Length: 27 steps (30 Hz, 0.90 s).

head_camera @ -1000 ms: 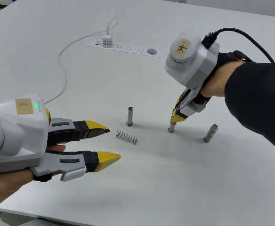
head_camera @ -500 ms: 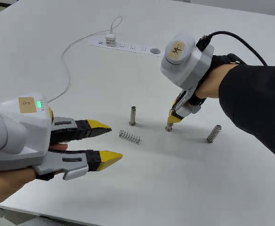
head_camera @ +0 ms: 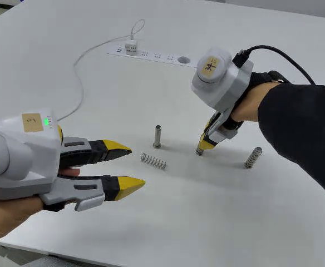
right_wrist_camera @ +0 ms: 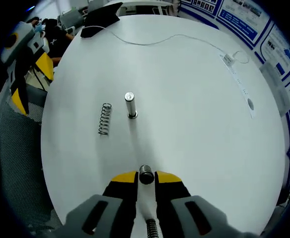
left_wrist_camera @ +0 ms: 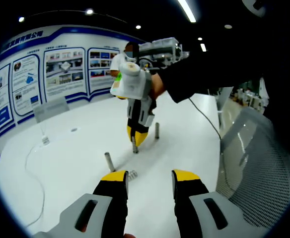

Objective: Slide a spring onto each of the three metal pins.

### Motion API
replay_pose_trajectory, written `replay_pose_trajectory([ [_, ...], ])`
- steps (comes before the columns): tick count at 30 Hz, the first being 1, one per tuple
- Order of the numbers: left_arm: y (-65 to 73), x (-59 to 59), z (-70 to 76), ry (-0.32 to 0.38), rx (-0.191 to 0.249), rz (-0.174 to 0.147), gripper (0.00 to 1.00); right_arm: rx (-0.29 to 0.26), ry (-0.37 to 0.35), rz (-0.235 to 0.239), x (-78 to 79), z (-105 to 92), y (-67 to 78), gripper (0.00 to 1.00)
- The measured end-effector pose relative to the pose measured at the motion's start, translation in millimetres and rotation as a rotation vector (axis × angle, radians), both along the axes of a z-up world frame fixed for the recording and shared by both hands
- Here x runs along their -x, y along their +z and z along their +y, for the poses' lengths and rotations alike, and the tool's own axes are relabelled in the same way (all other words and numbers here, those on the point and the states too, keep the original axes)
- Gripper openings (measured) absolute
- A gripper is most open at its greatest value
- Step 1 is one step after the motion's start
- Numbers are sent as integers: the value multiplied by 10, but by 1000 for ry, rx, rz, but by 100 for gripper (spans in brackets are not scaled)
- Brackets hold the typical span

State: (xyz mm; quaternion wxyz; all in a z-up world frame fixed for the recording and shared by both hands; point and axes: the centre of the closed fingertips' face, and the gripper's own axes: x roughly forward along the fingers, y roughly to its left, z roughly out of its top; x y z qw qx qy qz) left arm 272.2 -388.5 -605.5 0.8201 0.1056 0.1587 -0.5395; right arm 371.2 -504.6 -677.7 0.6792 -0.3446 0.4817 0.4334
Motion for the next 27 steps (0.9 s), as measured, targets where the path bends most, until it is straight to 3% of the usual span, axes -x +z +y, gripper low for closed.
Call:
replay_pose_trajectory([
  [7, 7, -10, 13, 2, 1, -4, 36, -13, -8, -20, 29, -61, 117, 15],
  [17, -11, -35, 25, 4, -5, -3, 36, -86, -26, -93, 30, -94, 459, 15],
  [21, -43, -39, 28, 4, -13, 2, 36, -141, -18, -91, 94, 38, 543, 15],
  [27, -59, -36, 32, 4, -20, 4, 36, -156, 27, -81, 225, 273, 487, 15],
])
